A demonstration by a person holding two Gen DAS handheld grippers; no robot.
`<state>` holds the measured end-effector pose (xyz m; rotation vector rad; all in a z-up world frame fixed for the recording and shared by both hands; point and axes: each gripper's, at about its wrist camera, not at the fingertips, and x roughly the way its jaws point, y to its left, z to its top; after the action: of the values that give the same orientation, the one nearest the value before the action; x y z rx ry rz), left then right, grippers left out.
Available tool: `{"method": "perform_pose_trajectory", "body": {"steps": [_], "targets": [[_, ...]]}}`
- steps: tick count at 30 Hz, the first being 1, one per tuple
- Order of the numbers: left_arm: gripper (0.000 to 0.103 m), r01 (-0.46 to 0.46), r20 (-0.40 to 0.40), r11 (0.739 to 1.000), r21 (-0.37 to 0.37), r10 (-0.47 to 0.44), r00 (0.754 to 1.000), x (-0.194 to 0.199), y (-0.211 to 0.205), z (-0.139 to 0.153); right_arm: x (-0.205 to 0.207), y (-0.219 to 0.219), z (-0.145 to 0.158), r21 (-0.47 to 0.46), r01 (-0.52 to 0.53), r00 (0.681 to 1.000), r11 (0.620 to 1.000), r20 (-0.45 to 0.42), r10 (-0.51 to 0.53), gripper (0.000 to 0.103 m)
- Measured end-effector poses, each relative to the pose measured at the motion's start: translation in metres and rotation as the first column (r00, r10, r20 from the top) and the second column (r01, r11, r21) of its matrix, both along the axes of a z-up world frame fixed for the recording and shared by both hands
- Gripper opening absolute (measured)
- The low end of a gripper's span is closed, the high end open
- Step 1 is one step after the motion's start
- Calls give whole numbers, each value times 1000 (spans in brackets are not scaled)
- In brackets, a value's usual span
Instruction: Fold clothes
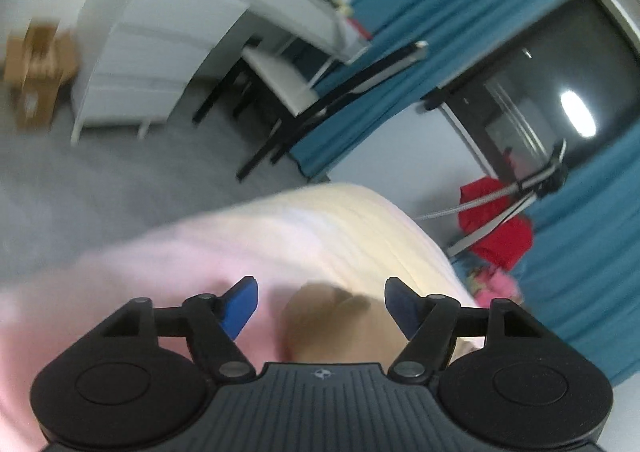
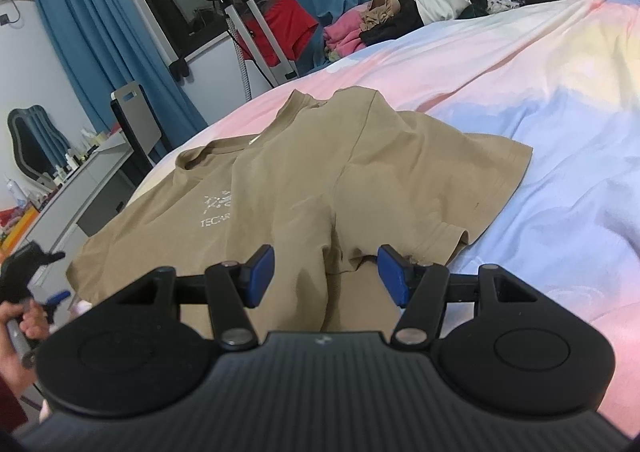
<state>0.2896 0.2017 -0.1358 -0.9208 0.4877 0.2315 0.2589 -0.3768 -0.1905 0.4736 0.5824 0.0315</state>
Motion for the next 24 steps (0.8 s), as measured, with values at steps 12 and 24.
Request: {"method": "perform_pose_trajectory", "body": {"steps": [12,24], "targets": [[72,-18,-35,1000,-23,17,999,22,1,-17,-2,1,-4,30,-14,1000,999,-17,14,61],[4,286,-6,583,761,-434,901,40,-175,61,2,-2,-11,64,-10,999,998,-41,13,61]]}}
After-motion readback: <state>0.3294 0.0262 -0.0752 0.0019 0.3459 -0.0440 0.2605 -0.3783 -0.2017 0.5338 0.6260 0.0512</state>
